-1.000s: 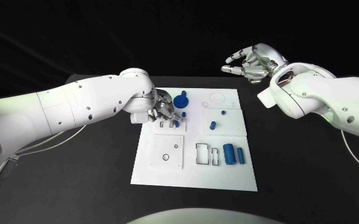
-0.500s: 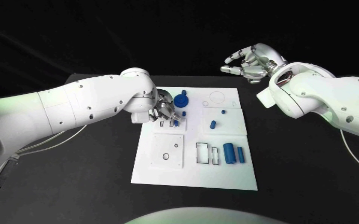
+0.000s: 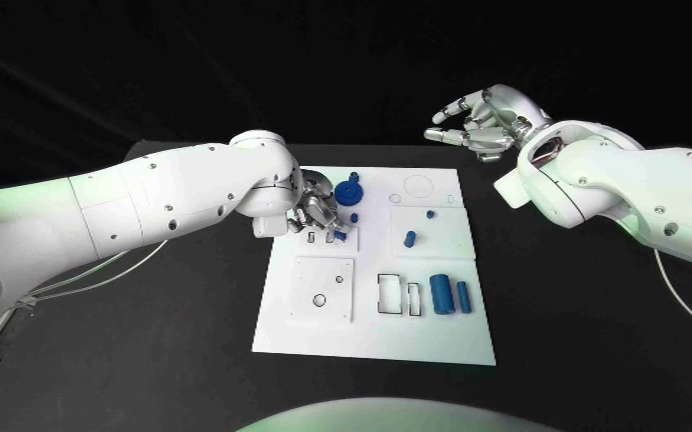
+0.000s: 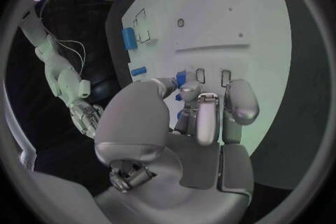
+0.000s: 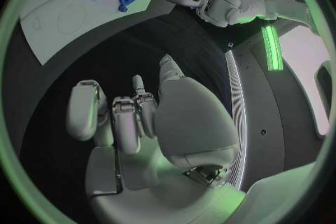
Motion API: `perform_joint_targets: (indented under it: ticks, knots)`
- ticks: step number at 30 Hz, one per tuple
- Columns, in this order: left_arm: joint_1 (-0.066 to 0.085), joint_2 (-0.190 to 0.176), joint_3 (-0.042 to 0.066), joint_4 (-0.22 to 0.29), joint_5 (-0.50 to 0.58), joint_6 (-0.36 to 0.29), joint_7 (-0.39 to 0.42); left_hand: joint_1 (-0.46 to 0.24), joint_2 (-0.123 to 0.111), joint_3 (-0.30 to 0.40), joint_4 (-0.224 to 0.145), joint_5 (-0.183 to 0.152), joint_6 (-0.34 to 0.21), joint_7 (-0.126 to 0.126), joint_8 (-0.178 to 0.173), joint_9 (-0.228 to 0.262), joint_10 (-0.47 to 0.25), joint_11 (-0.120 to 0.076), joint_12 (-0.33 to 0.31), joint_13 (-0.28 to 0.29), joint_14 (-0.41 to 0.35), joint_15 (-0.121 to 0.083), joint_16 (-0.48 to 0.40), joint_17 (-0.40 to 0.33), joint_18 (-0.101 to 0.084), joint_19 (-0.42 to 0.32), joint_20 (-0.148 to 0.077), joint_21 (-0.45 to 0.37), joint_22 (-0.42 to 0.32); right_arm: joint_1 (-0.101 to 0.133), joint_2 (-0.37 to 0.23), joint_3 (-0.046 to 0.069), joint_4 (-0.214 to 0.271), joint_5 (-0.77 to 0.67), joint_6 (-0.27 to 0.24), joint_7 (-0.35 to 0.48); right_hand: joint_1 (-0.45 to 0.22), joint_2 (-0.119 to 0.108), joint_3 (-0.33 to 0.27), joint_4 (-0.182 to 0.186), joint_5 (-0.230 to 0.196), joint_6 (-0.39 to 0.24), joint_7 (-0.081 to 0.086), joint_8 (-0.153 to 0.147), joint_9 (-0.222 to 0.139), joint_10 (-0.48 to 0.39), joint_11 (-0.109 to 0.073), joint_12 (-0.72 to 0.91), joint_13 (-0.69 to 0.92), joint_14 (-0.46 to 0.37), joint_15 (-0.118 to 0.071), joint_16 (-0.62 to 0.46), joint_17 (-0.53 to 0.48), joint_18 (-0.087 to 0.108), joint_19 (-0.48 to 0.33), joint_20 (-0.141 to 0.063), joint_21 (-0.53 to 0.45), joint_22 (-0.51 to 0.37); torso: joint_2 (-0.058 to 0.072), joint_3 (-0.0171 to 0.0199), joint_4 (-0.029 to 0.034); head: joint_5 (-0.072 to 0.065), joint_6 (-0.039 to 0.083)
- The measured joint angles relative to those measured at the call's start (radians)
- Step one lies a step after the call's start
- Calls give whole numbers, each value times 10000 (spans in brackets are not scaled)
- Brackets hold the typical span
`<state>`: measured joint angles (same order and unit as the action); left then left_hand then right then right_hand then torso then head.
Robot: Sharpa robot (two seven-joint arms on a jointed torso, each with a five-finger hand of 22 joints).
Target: Assemble the parts on the task board
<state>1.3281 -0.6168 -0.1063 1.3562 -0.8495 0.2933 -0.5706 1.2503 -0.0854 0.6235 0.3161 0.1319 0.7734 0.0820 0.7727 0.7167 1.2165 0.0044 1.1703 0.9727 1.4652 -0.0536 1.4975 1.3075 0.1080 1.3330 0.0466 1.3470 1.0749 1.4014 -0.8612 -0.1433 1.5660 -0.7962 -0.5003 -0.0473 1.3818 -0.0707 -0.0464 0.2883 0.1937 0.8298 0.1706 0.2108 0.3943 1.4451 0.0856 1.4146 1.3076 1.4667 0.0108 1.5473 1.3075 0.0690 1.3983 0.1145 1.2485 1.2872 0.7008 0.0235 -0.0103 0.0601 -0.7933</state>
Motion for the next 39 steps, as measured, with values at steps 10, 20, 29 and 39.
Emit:
perform_joint_targets:
  ticks: [10, 20, 29, 39]
  knots:
    - [0, -316, 8, 409, 371, -440, 172, -171, -170, 331, -187, 0, -16, 17, 40, 116, 63, -7, 60, 82, 0, 0, 0, 0, 0, 0, 0, -1, 37, -38, -3, -4, -51, -2, 19, -25, -39, 38, 0, 0, 0, 0, 0, -1, 0, 0, 0, 0, 1, 0, 0, 0, -1, 1, -38, -37, -36, -33, -11, 6, -5, 52, -13]
    - [-20, -725, 19, 826, 270, -855, 245, -225, -223, 333, -191, -1, 8, 0, 92, 190, 135, -8, 78, 121, -1, 1, 0, 0, 0, 0, 0, 36, 48, -106, 6, -11, -117, -2, 30, -71, -39, 38, 0, 0, 0, 0, 0, -1, 0, 0, 0, 1, 1, 0, 0, 0, -1, 0, -37, -37, -36, -43, -21, 9, 68, 56, -29]
    - [-245, -1010, 9, 1024, -453, -1131, 317, -314, -221, 362, -163, -5, 27, -16, 93, 193, 170, -43, 110, 148, -1, 1, 0, 0, 0, 0, 0, 35, 47, -121, 7, -14, -189, 21, -62, -22, -39, 37, -58, 1, 0, -59, -16, 88, 0, -169, -14, -247, 3, 0, 0, -198, -1, 159, -421, -18, -722, -560, -28, 3, 98, 65, -72]
    - [-308, -1010, 11, 1018, -1041, -1181, 372, -426, -333, 452, -79, -5, 68, -52, 139, 275, 264, -59, 177, 251, -1, 1, 0, -1, 0, 0, 0, 35, 81, -135, 39, -19, -270, 114, -384, 163, 17, 95, -292, -11, 0, -414, -21, 593, 11, -1385, -16, -1642, -540, 0, -1, -1350, -504, 701, -1673, -17, -3260, -2483, -22, -12, 74, 108, -82]
